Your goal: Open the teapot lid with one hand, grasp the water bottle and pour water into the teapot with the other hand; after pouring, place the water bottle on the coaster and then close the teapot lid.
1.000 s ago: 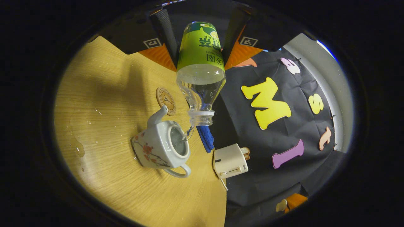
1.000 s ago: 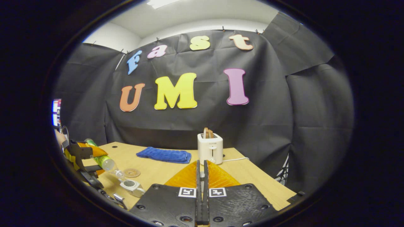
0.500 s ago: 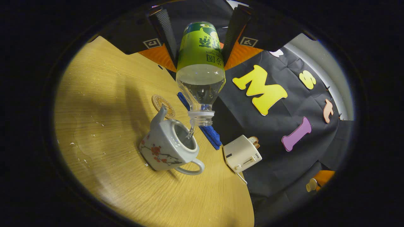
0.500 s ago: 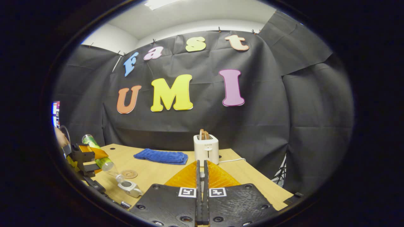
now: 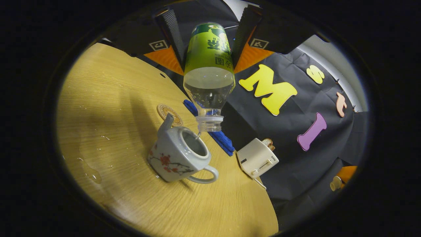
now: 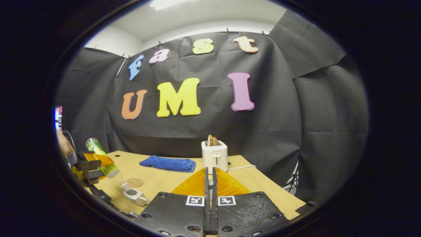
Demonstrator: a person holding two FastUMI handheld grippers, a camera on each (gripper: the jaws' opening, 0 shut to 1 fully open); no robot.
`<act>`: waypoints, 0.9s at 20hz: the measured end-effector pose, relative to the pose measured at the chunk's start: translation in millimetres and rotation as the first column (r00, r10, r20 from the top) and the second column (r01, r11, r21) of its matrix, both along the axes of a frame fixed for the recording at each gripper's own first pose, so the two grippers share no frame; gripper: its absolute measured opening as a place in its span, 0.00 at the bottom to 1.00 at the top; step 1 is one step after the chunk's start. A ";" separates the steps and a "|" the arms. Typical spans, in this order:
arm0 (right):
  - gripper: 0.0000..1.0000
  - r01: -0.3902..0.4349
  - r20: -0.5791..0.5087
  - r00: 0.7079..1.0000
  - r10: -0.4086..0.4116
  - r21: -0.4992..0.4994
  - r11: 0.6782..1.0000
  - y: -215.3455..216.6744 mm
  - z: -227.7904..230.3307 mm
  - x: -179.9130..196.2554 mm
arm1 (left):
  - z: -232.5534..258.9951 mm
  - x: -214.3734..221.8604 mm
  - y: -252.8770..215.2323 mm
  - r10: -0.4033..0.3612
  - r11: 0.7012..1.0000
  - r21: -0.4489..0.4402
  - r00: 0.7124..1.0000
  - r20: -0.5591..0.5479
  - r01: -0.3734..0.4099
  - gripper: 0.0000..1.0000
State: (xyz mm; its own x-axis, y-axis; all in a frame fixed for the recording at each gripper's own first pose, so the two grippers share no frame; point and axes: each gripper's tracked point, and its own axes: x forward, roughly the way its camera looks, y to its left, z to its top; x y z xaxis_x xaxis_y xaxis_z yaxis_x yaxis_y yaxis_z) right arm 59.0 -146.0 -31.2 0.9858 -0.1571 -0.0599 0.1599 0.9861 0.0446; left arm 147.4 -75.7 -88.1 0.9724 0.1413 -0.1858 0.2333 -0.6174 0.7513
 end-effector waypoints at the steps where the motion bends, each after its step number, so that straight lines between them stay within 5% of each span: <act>1: 0.00 0.000 -0.001 1.000 0.000 0.000 1.000 0.3 -1.1 0.5 | -0.1 -0.6 0.0 0.001 1.000 0.001 1.000 -0.001 -0.001 0.75; 11: 0.00 0.005 -0.007 1.000 -0.005 0.000 1.000 -0.7 -3.8 2.1 | -0.5 0.1 -1.5 -0.019 1.000 -0.008 1.000 -0.005 0.019 0.72; 15: 0.00 0.004 -0.015 1.000 -0.004 -0.009 1.000 2.2 -8.7 6.5 | -6.5 5.8 -1.6 -0.031 0.975 -0.221 0.999 -0.013 0.027 0.75; 18: 0.00 0.004 -0.034 0.999 -0.005 -0.025 1.000 6.3 -16.5 11.3 | -15.2 7.8 0.5 -0.023 0.891 -0.453 1.000 -0.019 0.012 0.75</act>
State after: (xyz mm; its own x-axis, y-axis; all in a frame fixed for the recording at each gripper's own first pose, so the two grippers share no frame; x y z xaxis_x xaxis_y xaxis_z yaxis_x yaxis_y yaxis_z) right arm 70.2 -139.7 -47.7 0.9826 -0.1630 -0.0893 0.1649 0.9862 0.0147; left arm 155.2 -75.2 -103.3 0.9686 0.0191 -0.2477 0.2459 -0.2156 0.9450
